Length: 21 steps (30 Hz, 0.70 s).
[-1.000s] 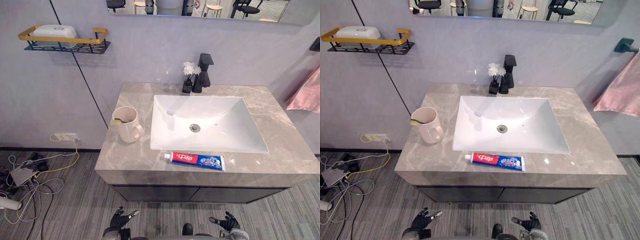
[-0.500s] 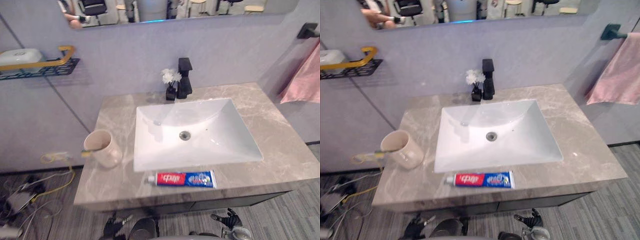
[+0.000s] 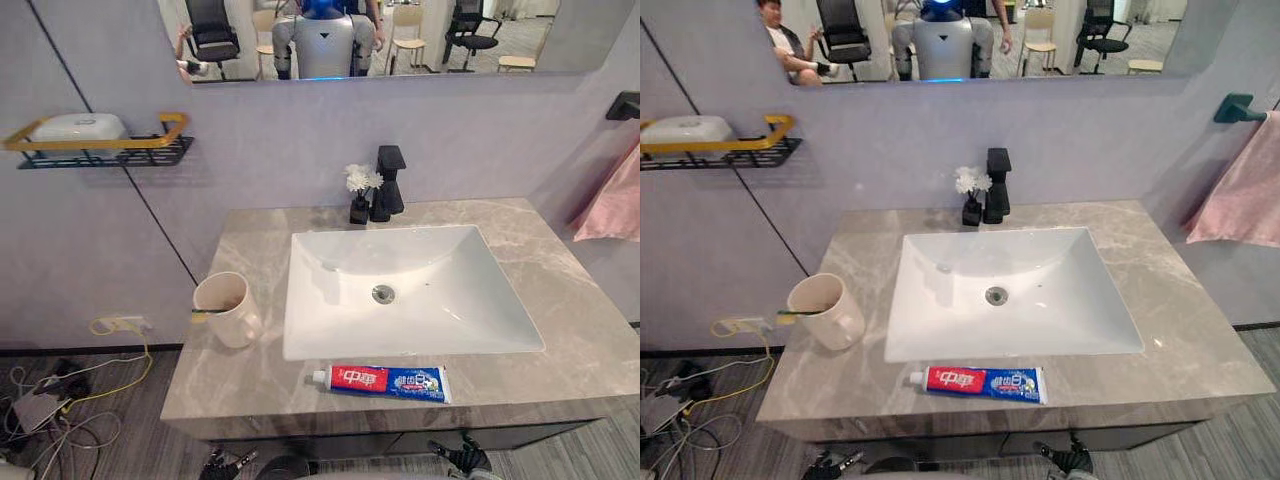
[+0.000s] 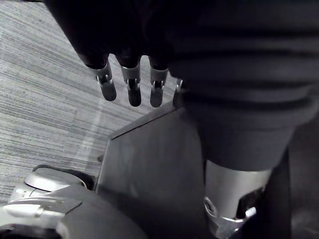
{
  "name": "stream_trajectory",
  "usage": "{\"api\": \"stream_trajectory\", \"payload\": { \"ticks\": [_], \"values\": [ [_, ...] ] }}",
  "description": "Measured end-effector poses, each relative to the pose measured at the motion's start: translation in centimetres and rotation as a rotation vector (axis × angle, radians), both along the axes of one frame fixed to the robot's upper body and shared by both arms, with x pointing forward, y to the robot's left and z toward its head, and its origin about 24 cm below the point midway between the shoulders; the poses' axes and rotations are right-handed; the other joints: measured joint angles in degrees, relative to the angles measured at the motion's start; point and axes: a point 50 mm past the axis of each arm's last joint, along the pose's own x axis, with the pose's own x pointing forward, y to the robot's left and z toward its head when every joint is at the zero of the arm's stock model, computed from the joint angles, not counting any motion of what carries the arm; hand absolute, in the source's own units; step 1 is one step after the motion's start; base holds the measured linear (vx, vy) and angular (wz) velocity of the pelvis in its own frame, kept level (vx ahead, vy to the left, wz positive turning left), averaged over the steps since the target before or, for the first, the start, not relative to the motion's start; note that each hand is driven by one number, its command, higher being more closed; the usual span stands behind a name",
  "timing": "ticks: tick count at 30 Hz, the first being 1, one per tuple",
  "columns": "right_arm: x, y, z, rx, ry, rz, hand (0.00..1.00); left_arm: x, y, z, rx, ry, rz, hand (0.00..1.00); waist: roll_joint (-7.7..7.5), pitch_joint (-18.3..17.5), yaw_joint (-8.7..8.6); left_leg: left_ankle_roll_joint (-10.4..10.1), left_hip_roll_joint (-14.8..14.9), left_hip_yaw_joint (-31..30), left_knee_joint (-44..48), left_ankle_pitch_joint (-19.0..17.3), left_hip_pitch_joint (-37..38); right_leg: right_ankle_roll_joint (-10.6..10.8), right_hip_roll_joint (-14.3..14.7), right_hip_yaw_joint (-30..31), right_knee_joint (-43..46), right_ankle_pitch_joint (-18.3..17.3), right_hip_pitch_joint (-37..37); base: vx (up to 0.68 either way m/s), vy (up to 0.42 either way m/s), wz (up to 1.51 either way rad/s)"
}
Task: Organize washtable
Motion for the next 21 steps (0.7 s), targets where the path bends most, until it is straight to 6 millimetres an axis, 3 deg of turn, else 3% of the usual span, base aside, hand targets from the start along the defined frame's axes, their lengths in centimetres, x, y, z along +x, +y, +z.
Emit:
{"api": "stream_trajectory", "payload": {
  "ticks": [4, 5, 7, 8, 9, 12, 16, 21],
  "values": [
    [0.0, -0.1, 0.0, -0.002, 0.004, 0.003, 0.0, 0.1, 0.2, 0.1, 0.006, -0.004, 0.001, 0.0, -0.36, -0.14, 0.01, 0.55, 1.32, 3.12, 3.55, -0.39, -3.0, -0.71, -0.24, -1.64, -0.27, 2.26, -1.47, -0.02, 0.018, 0.18],
    [0.2, 0.0, -0.1, 0.003, 0.004, 0.007, 0.0, 0.1, 0.4, 0.1, 0.011, -0.006, 0.008, 0.0, -0.19, -0.15, 0.07, 1.48, 2.19, 3.79, 10.76, -1.04, -5.52, -0.92, -0.26, -1.47, 0.12, 2.57, -2.47, 0.02, 0.085, -0.16],
    [0.4, 0.2, -0.1, 0.009, 0.005, 0.009, 0.0, -0.1, 0.5, 0.1, 0.011, 0.0, 0.014, 0.0, -0.3, -0.2, -0.07, 1.03, 2.99, 4.74, 16.9, -4.67, -5.42, -0.63, -1.05, -0.93, 0.71, 2.69, -2.76, 0.04, 0.137, -0.24],
    [0.3, -0.1, -0.1, 0.003, 0.011, 0.008, 0.0, -0.3, 0.2, -0.1, 0.003, 0.009, 0.016, 0.0, 0.55, -0.41, -0.08, 0.21, 2.95, 4.74, 13.89, -6.26, -3.34, 0.49, -1.18, 0.17, 0.47, 2.92, -2.77, 0.05, 0.194, -0.33],
    [0.3, -0.2, -0.2, 0.005, 0.019, 0.012, 0.0, -0.5, 0.2, -0.1, 0.0, 0.015, 0.016, 0.0, 0.47, -1.11, -0.14, 0.84, 2.02, 4.88, 9.62, -6.48, -1.48, 1.37, -1.42, 0.9, -0.5, 3.46, -2.85, 0.04, 0.167, -0.31],
    [0.0, 1.0, -0.5, 0.038, 0.026, 0.01, 0.0, -0.3, 1.1, 0.0, 0.027, 0.02, -0.012, 0.0, -1.46, -2.3, -0.53, 2.51, -1.2, 5.48, 1.46, -2.2, 1.06, 2.61, -4.34, 0.74, -2.88, 4.85, -2.88, 0.04, 0.139, -0.01],
    [-0.1, 0.9, -0.6, 0.033, 0.037, 0.014, 0.0, -0.2, 1.0, 0.0, 0.028, 0.022, -0.039, 0.0, -1.34, -2.48, -1.42, 2.99, -3.16, 4.33, -2.98, -0.6, 4.21, 2.84, -5.78, 0.15, -3.53, 4.81, -1.21, 0.0, 0.066, 0.14],
    [-0.2, 0.5, -0.6, 0.023, 0.044, 0.02, 0.0, -0.6, 0.9, -0.2, 0.022, 0.041, -0.038, 0.0, -1.37, -2.59, -1.59, 2.52, -2.71, 4.19, -4.65, 0.44, 5.52, 2.89, -5.16, 0.26, -4.4, 4.86, -0.62, 0.0, -0.006, -0.01]
  ]
}}
